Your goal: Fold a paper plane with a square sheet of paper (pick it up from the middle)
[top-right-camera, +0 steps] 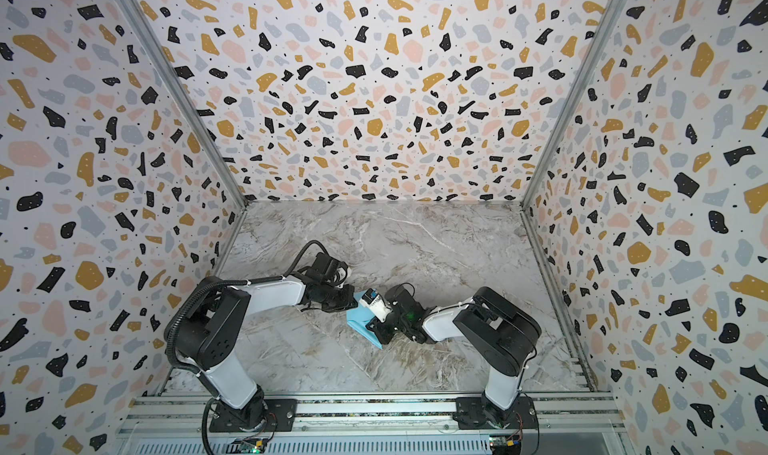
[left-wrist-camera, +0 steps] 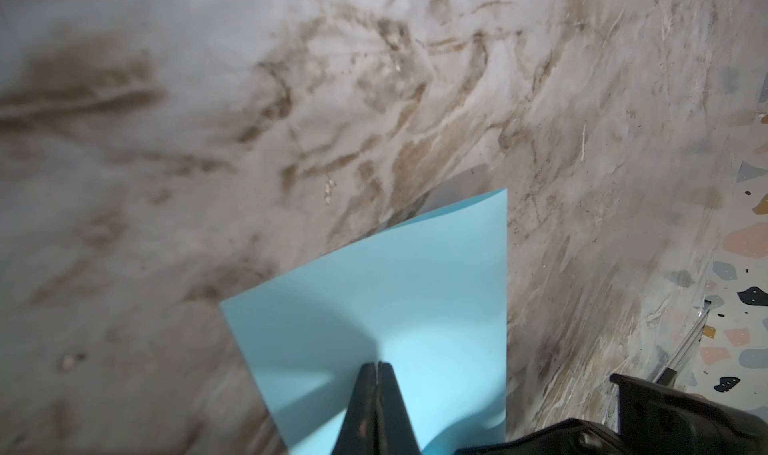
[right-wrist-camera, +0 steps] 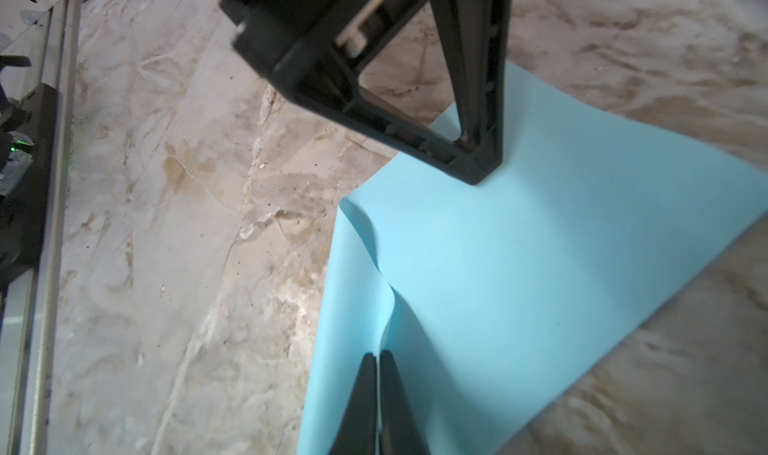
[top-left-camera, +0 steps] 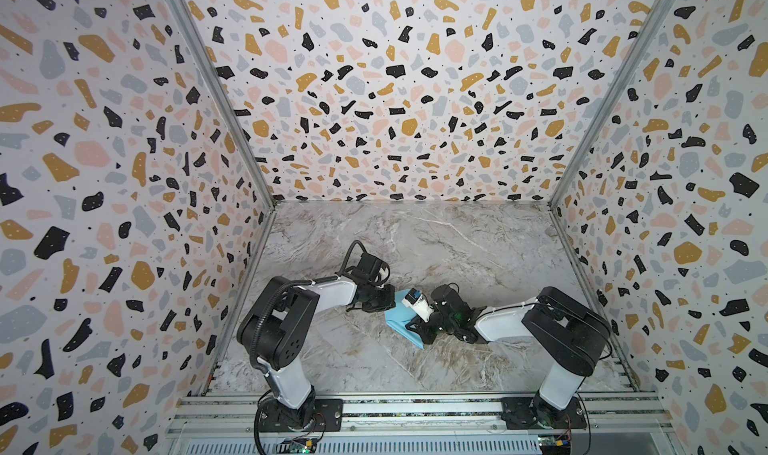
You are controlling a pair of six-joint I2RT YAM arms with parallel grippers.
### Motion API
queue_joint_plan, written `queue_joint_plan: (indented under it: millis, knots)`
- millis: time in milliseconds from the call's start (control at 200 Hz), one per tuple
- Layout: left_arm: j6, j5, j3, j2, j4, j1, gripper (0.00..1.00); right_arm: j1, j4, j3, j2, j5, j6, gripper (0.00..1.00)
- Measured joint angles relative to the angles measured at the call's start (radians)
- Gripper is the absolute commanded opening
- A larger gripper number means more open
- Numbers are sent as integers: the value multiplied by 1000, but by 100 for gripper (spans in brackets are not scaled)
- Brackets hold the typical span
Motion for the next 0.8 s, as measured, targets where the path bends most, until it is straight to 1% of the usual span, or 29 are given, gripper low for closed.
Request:
queue_joint_plan:
  millis: [801]
  knots:
    - [6,-9,0,0,0,0,0,-7,-33,0,-23,17,17,7]
